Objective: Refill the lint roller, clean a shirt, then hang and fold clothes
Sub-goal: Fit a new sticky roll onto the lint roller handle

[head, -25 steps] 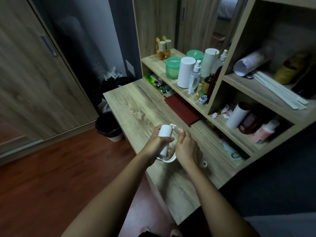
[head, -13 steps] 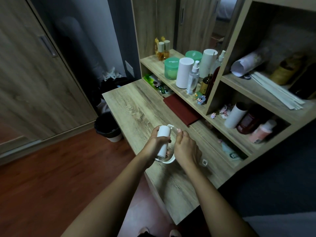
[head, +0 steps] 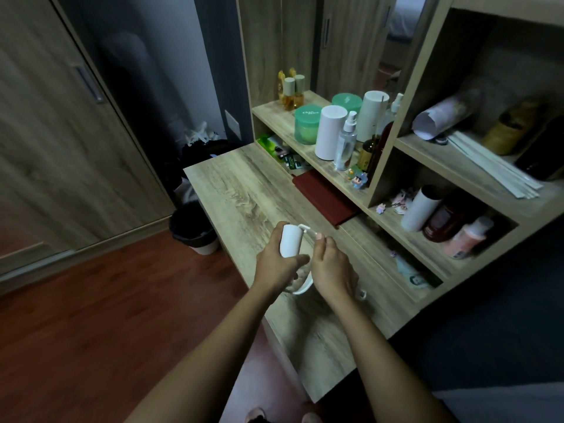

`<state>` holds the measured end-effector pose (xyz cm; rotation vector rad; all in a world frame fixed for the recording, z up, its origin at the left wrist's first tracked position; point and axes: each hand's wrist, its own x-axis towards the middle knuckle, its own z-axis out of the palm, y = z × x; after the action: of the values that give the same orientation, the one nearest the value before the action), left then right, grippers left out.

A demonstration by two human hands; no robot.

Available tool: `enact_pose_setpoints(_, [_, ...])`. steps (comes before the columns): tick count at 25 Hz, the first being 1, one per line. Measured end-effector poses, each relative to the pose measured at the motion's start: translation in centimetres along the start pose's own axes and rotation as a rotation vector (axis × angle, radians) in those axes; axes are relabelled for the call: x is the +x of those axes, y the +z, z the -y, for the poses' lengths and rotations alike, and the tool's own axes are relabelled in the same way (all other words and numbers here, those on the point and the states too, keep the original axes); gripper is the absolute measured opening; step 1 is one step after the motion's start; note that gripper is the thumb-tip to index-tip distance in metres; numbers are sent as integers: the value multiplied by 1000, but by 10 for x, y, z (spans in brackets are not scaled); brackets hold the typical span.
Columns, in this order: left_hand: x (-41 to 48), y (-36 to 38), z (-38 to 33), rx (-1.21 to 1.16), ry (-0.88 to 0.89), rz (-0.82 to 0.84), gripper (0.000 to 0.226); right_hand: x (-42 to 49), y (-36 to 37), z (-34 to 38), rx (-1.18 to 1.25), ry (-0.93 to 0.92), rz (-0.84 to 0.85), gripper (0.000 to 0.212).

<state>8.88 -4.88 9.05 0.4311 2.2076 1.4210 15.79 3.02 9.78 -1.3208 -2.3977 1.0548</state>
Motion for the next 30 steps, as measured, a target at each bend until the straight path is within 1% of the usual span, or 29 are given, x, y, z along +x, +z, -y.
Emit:
enact_pose_setpoints(3, [-2, -5, 4, 116, 17, -31, 70, 2, -2, -5, 172, -13, 200, 44])
enact_pose_setpoints(4, [-2, -7, 5, 153, 24, -39, 73, 3, -3, -7, 222, -20, 252, 41])
enact_pose_setpoints(6, [-3, -10, 6, 188, 36, -42, 74, 5, -4, -10, 244, -72, 297, 35])
enact_pose_setpoints(7, [-4, -10, 5, 183, 41, -43, 73, 5, -3, -11, 231, -105, 290, 33])
enact_pose_setpoints(9, [-7, -11, 4, 177, 68, -43, 69, 2, 1, -13, 210, -154, 222, 29])
enact_pose_setpoints(11, [-7, -12, 2, 205, 110, -46, 68, -4, 4, -11, 248, -156, 154, 27])
enact_pose_setpoints(15, [-9, -17, 0, 329, 199, -32, 69, -9, 6, -6, 337, -129, 154, 33])
enact_pose_setpoints(19, [-15, -23, 3, 310, 227, -13, 71, -13, 8, -7, 380, -172, 146, 34])
enact_pose_setpoints(24, [-11, -28, 7, 303, 256, 23, 75, -16, 13, -8, 440, -153, 100, 34])
enact_pose_setpoints(28, [-11, -31, 14, 297, 238, 29, 77, -19, 17, -9, 431, -172, 65, 35])
enact_pose_setpoints(30, [-13, -32, 16, 324, 259, 51, 76, -19, 19, -10, 412, -171, 44, 36])
